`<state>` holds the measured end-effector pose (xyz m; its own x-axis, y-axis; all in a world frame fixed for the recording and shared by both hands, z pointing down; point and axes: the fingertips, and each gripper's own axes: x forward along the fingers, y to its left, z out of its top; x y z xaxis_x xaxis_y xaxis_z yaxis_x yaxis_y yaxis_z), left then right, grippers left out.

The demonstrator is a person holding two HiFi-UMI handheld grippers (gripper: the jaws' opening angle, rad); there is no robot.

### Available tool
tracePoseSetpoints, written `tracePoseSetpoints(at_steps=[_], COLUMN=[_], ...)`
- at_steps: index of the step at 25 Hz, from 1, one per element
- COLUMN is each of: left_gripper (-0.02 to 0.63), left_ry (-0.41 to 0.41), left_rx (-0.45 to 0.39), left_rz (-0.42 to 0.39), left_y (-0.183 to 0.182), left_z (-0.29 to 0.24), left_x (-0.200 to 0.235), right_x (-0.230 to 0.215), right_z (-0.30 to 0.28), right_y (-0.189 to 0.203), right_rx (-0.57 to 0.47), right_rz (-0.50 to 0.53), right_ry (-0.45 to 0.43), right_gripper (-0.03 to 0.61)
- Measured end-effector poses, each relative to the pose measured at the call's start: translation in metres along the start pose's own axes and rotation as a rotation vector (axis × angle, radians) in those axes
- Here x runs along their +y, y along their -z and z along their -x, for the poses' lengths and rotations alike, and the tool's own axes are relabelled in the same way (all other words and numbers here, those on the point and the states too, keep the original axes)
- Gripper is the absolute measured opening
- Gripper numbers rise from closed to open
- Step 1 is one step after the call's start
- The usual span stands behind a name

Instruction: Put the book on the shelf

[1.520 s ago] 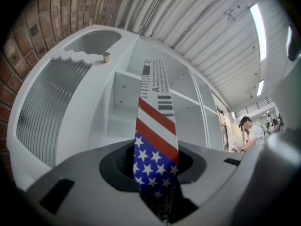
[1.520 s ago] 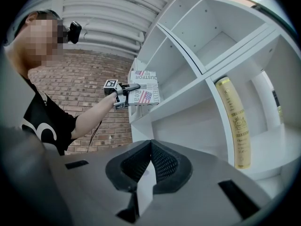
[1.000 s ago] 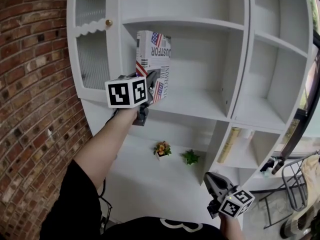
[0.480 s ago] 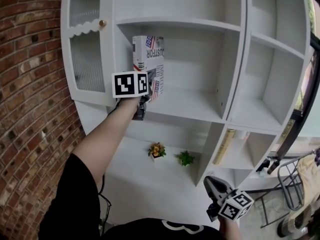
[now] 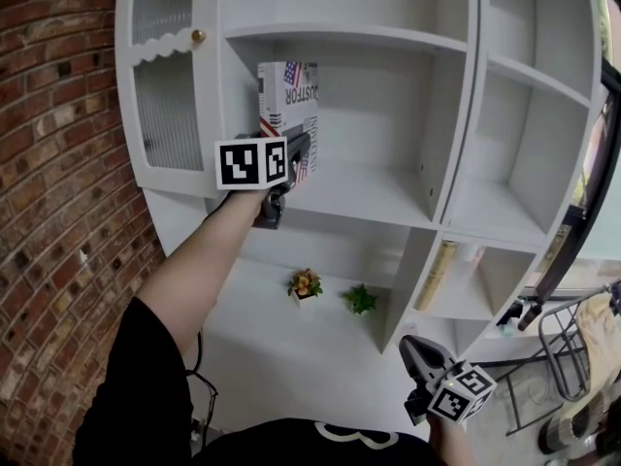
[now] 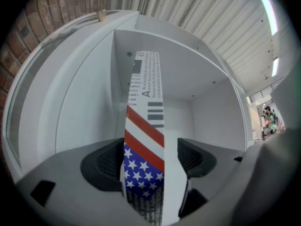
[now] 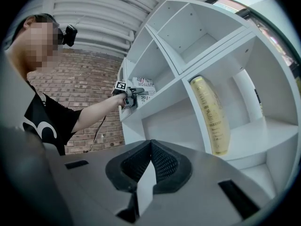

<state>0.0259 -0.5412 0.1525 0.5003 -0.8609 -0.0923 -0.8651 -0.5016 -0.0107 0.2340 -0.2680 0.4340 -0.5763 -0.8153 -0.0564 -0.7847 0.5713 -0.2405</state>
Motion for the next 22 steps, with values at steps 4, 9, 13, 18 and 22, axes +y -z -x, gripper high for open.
tracePoseSetpoints(at_steps=[4,9,13,18,22], left_gripper=[0.379,0.387,0.387,0.353,0.257], left_ry=[0.043,0.125,0.196,0.351,0.522], left_rx=[-0.04,-0.071,-0.08,-0.033,0.032], left_rz=[-0.004,-0.047,-0.038,0.063,0.114], left_y=[-0.007,-0.008,0.013,0.066,0.103], left_z=[0.019,0.057,0.101,0.168,0.222], left_x=[-0.006,-0.019,-0.032,-0.062,-0.098], right_x=[0.011,0.038,0.06,0.093,0.117], right_z=[-0.007,-0.022,-0.027,-0.036,-0.04], right_y=[0.004,0.003,0.0,0.001,-0.007], right_rx=[0.013,0.029,0.007,-0.006,-0.033], right_rz=[0.001,0.041,0.044,0.027,0.012], right_ry=[-0.011,-0.045,-0.067,-0.096,-0.109], right_gripper=[0.011,0.011,0.012,0.011,0.011])
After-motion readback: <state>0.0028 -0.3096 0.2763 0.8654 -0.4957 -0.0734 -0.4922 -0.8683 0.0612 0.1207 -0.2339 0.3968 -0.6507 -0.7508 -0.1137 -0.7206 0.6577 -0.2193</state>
